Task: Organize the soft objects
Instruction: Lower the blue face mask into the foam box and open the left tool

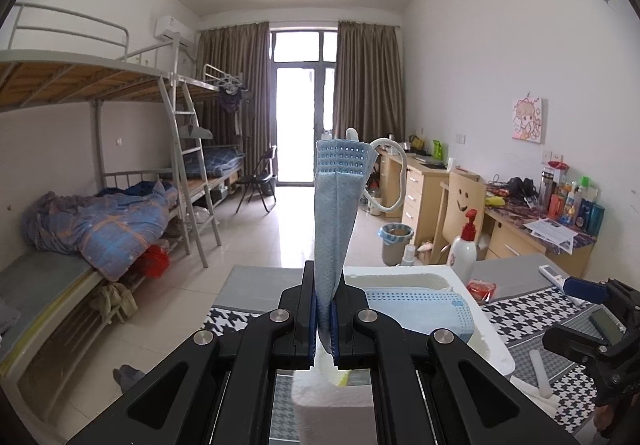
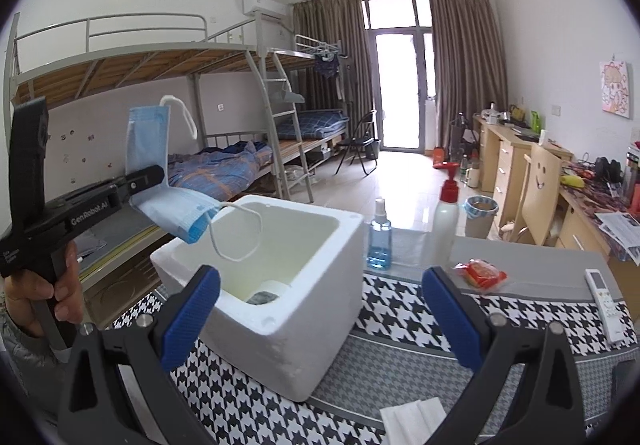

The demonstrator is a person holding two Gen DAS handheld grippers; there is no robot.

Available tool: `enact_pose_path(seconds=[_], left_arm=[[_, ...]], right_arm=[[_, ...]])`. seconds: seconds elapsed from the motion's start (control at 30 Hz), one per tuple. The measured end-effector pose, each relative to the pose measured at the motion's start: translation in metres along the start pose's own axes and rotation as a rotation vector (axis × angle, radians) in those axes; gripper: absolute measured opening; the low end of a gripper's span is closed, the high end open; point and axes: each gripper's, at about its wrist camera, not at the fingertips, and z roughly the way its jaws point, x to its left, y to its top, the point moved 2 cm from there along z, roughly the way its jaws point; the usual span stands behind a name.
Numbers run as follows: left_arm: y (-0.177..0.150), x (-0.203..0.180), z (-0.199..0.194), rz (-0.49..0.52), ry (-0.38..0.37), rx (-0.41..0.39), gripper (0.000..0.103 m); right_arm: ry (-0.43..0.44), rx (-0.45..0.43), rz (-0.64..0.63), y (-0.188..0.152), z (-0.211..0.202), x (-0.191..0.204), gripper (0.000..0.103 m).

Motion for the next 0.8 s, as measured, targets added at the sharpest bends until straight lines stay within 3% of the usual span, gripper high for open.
enact_pose_path(seconds=[0.33,0.8], left_arm=[[-0.004,-0.017,0.019,0.006,-0.058,0.044,0.005],[-0.010,-0.025,0.046,0.017,-0.071,0.108,0.005]], right_arm=[[-0.050,0.009,0.025,-0.009,-0.009,-0.021,0.102],[-0.103,0.023,0.066,-0.018,-0.017,-0.044,0.102]])
